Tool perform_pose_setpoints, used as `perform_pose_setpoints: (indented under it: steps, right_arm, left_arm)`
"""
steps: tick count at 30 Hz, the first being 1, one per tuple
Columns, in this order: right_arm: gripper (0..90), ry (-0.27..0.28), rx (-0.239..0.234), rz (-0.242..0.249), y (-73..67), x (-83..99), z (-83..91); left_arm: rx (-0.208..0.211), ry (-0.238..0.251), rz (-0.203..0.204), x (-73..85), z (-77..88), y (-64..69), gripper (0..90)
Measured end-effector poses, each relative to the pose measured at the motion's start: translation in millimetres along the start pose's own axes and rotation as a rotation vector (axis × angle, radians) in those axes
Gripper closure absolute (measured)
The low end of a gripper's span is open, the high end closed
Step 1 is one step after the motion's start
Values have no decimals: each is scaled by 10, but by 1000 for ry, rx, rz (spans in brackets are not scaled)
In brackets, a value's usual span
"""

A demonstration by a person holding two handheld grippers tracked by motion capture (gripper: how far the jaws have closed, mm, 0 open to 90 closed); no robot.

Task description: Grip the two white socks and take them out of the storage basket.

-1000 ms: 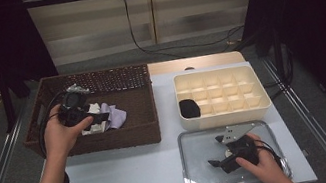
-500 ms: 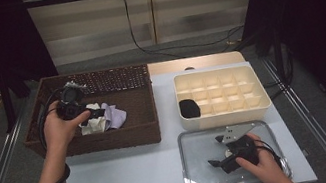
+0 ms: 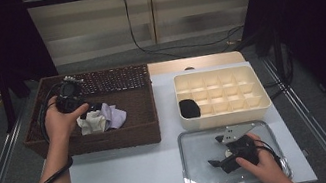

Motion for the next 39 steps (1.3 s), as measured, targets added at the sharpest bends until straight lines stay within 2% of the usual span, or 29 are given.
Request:
perform_pose_setpoints:
  steps: [2,5,10,12,15,17,19,21,22,23,25,26,29,30,32,34,36,39]
  right_arm:
    - [138,0,0,0,0,0,0]
    - [138,0,1,2,1,0,0]
    - [138,0,0,2,1,0,0]
    - [138,1,0,2,1,-1,0]
    - [138,0,0,2,1,0,0]
    - [138,0,0,-1,0,0,0]
    - [138,0,-1,1,1,-1,0]
    - [138,0,-1,2,1,-1,-1]
    - [138,0,-1,2,1,-1,-2]
    - [138,0,-1,1,0,-2,-2]
    - [138,0,1,4,3,-3,-2]
    - [138,0,-1,4,2,-3,-3]
    - [138,1,1,6,4,-3,-2]
    - [138,0,-1,3,1,-2,-2]
    - [138,1,2,4,3,-3,-2]
    - [138,-1,-1,1,0,-2,-3]
    - [138,1,2,5,4,-4,-3]
    - [138,1,0,3,2,-3,-3]
  left_arm:
    - [-10,9,-16,6,-63,-9,247]
    - [-30,-8,-25,48,-174,-46,261]
    - [-27,-15,14,123,-342,-90,311]
    - [-41,-46,30,172,-375,-134,371]
    - [-39,-67,64,207,-406,-150,373]
    - [-58,-96,38,245,-431,-161,376]
    - [-46,-121,52,277,-457,-140,395]
    - [-48,-123,48,285,-477,-140,414]
    - [-46,-131,42,296,-484,-140,452]
    - [-43,-132,39,300,-489,-137,491]
    - [-64,-140,26,314,-485,-158,598]
    - [-55,-140,25,315,-479,-162,658]
    - [-59,-149,28,305,-446,-181,757]
    - [-54,-145,42,291,-431,-173,779]
    - [-51,-136,16,234,-382,-190,783]
    - [-44,-133,30,189,-342,-187,784]
    - [-37,-130,23,140,-301,-189,797]
    - [-33,-111,35,48,-219,-180,811]
Point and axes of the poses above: each handheld gripper's, and its own axes: z roughly backward along the jaws, x roughly out of its underside, y roughly to its right, the point moved 8 cm from there along -z, roughly forward along the jaws, and after that the axes turned 12 degrees about -x, right-handed, at the moved point
